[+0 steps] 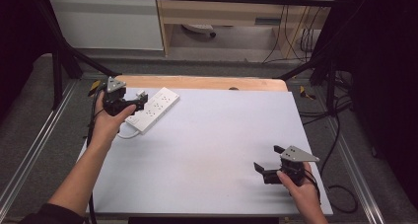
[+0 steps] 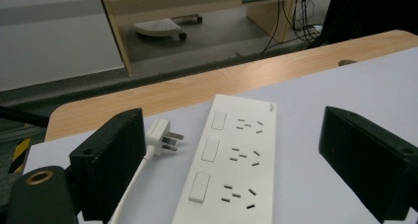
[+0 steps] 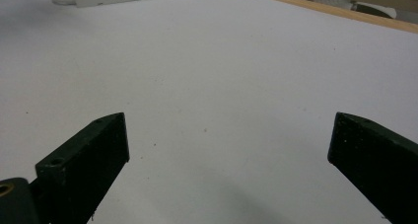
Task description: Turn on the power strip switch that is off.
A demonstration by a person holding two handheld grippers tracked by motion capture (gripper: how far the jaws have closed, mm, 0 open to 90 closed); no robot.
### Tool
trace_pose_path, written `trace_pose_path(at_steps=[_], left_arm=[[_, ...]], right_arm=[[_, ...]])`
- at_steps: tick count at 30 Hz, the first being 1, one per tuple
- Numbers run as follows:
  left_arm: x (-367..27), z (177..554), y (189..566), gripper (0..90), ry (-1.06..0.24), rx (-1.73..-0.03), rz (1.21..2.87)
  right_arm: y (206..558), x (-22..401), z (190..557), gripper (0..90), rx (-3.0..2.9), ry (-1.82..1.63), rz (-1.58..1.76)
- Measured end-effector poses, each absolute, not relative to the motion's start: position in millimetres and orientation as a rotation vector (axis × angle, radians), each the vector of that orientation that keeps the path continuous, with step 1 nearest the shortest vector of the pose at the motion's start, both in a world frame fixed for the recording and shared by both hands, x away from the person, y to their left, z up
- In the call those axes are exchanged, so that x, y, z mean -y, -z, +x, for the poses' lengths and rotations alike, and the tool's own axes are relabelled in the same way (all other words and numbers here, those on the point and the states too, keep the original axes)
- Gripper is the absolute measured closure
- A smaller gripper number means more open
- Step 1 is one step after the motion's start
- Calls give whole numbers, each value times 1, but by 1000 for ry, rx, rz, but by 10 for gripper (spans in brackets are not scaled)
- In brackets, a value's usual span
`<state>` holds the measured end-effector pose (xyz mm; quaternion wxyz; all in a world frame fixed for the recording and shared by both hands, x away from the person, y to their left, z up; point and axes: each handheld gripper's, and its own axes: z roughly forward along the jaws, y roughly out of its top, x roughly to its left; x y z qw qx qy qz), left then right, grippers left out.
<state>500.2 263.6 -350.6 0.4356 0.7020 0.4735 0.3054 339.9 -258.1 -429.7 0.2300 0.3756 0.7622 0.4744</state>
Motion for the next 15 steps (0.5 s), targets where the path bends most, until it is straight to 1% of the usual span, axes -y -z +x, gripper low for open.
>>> trace_pose_path(at_steps=[8, 12, 15], left_arm=[[-267, 511, 357, 123, -762, -1215, 1738], [-271, 516, 359, 136, -685, -1267, 1667], [-273, 521, 360, 146, -703, -1279, 1671]], right_arm=[[430, 259, 340, 25, -2096, -1314, 1041], [429, 260, 339, 22, -2091, -1319, 1045], [429, 261, 339, 22, -2085, -1319, 1054]])
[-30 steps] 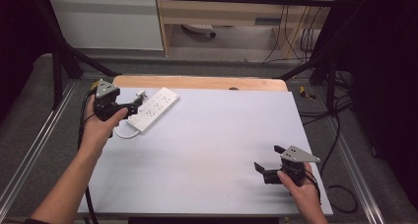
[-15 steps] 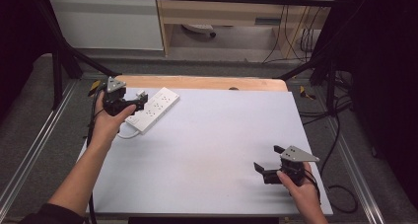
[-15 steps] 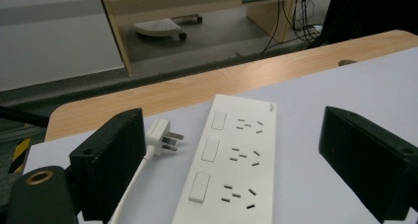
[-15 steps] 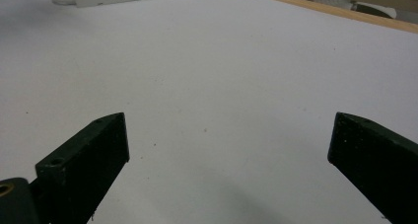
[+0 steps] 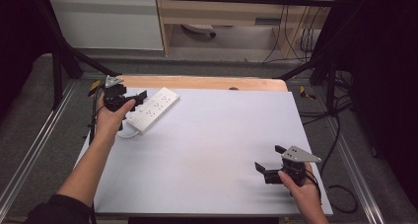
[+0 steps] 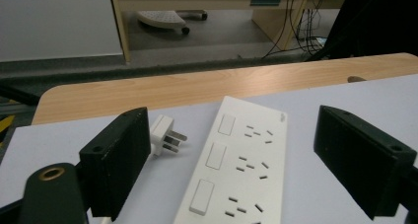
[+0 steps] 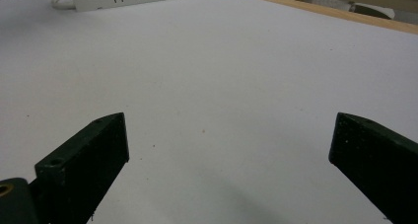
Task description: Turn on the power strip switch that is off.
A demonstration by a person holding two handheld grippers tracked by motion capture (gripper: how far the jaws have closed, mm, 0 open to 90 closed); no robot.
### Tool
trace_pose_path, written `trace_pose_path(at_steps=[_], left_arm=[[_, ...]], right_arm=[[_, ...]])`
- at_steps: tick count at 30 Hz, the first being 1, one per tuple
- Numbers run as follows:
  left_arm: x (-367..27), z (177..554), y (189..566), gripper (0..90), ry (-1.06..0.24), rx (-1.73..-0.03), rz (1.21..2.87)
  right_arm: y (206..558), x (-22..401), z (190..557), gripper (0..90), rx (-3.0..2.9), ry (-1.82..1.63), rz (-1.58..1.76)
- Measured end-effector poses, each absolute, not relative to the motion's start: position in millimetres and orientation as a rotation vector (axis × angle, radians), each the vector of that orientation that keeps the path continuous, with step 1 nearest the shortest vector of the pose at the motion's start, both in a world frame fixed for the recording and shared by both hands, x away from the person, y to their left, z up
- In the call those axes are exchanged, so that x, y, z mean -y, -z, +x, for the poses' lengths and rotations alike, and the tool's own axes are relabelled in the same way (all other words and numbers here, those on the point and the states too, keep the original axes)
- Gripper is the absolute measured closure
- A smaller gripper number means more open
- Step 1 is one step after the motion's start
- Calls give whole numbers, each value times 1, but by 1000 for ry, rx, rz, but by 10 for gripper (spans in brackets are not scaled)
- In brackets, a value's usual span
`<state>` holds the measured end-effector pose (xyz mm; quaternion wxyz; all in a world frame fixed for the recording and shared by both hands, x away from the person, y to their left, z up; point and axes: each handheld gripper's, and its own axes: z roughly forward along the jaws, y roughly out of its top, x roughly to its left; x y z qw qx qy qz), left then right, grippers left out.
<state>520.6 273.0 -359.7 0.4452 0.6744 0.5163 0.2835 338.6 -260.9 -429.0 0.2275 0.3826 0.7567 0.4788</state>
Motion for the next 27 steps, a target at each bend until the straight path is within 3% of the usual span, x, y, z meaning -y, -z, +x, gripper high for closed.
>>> trace_pose_path(at_steps=[6, 11, 27], left_arm=[[-274, 527, 361, 169, -712, -1292, 1670], [-275, 529, 363, 252, -683, -1300, 1644], [-279, 533, 369, 670, -718, -1305, 1681]], right_arm=[[429, 262, 340, 22, -2081, -1321, 1059], [429, 262, 339, 22, -2082, -1321, 1057], [429, 262, 339, 22, -2077, -1324, 1064]])
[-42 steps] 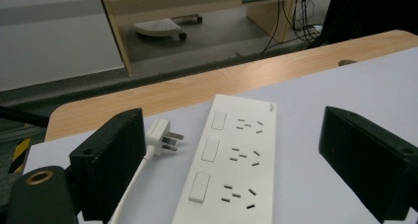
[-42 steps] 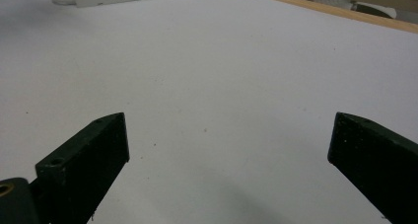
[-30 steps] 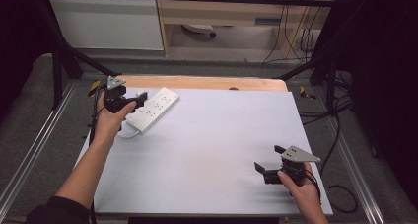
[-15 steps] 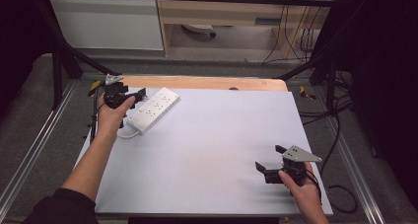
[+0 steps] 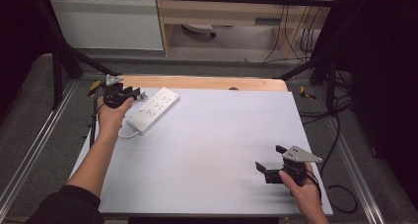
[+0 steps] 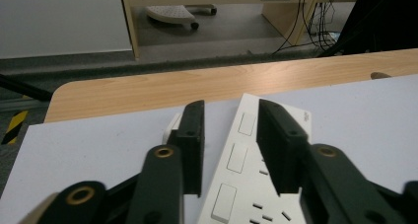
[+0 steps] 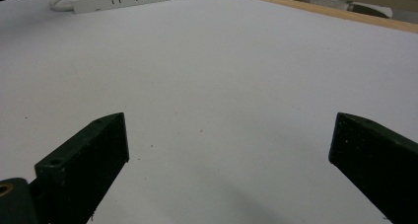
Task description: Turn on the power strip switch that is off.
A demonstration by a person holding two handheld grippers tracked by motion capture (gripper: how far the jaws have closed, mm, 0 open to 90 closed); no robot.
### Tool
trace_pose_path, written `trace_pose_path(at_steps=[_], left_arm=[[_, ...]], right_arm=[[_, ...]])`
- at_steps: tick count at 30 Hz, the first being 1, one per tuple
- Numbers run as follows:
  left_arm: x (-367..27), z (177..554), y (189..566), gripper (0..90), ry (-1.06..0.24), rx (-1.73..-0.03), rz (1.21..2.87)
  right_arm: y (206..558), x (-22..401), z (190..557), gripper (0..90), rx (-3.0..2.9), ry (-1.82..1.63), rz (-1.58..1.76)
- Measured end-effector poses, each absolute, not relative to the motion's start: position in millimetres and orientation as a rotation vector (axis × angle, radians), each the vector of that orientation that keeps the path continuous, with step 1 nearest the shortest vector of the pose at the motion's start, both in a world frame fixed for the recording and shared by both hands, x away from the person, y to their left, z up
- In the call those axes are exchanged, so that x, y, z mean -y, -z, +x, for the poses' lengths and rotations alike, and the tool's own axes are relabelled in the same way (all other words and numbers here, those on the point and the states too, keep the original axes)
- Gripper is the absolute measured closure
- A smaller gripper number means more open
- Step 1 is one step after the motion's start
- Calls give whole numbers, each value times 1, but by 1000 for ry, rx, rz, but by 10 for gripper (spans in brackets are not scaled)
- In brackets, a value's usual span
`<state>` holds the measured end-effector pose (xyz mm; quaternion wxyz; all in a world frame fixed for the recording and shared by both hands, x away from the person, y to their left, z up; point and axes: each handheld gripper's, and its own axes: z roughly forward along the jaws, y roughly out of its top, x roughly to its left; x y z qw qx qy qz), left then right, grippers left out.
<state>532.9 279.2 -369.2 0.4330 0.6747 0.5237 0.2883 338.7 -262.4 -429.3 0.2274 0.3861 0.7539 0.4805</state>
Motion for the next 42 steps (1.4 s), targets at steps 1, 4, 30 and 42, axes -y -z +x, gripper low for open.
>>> trace_pose_path(at_steps=[1, 4, 30, 42], left_arm=[[-279, 533, 370, 694, -725, -1306, 1682], [-279, 533, 370, 747, -767, -1324, 1686], [-274, 539, 382, 900, -724, -1332, 1740], [-271, 543, 390, 900, -696, -1351, 1790]], right_arm=[[429, 262, 339, 22, -2078, -1322, 1063], [429, 262, 339, 22, -2079, -1323, 1059], [428, 263, 338, 22, -2073, -1335, 1049], [428, 263, 338, 22, -2074, -1338, 1048]])
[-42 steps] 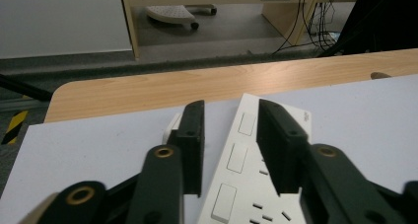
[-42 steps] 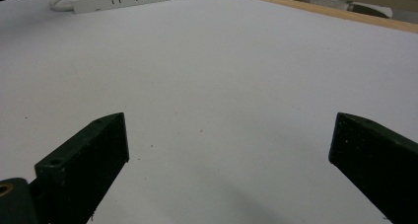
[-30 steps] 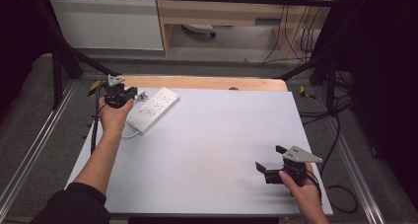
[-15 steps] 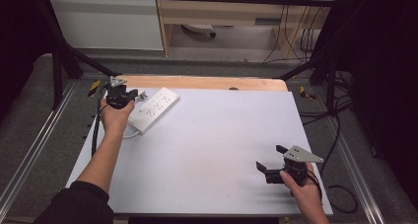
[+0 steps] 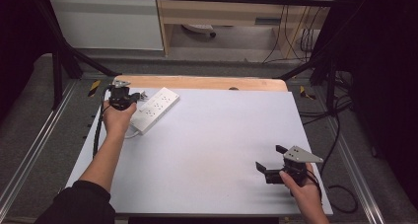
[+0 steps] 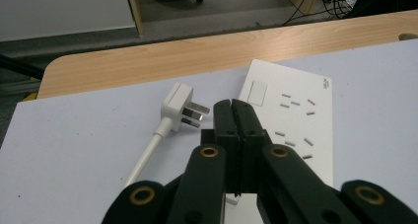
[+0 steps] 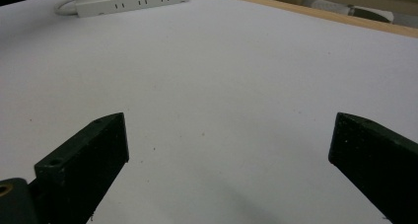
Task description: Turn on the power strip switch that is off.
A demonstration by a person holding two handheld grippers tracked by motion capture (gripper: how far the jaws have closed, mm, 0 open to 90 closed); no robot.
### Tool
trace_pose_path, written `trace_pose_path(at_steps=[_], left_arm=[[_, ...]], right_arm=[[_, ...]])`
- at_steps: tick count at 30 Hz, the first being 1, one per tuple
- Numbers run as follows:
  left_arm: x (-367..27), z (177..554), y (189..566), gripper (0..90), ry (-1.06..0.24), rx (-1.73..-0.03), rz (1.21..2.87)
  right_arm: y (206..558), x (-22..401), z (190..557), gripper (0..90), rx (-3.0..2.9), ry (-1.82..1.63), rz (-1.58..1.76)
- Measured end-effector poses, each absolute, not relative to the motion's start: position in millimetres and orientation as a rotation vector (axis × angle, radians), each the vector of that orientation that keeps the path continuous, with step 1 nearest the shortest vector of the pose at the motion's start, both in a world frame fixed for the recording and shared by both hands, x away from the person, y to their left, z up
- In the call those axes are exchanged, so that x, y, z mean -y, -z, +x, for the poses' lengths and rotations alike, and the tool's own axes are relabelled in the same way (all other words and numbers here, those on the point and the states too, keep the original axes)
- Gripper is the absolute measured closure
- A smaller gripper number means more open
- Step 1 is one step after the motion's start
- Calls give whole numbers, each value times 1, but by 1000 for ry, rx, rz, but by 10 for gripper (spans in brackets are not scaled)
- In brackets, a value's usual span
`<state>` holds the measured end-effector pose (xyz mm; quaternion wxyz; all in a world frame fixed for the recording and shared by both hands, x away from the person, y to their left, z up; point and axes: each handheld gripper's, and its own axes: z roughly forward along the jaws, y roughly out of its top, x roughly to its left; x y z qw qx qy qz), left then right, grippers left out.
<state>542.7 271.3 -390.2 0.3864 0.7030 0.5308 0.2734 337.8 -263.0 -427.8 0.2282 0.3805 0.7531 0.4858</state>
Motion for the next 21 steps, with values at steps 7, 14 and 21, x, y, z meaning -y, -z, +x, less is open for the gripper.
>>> trace_pose_path(at_steps=[7, 14, 21], left_arm=[[-266, 543, 393, 900, -681, -1331, 1836], [-265, 544, 396, 900, -670, -1335, 1851], [-265, 544, 398, 900, -666, -1338, 1868]], right_arm=[[428, 263, 338, 23, -2076, -1339, 1046], [428, 263, 338, 23, -2076, -1338, 1046], [428, 262, 338, 23, -2076, -1339, 1048]])
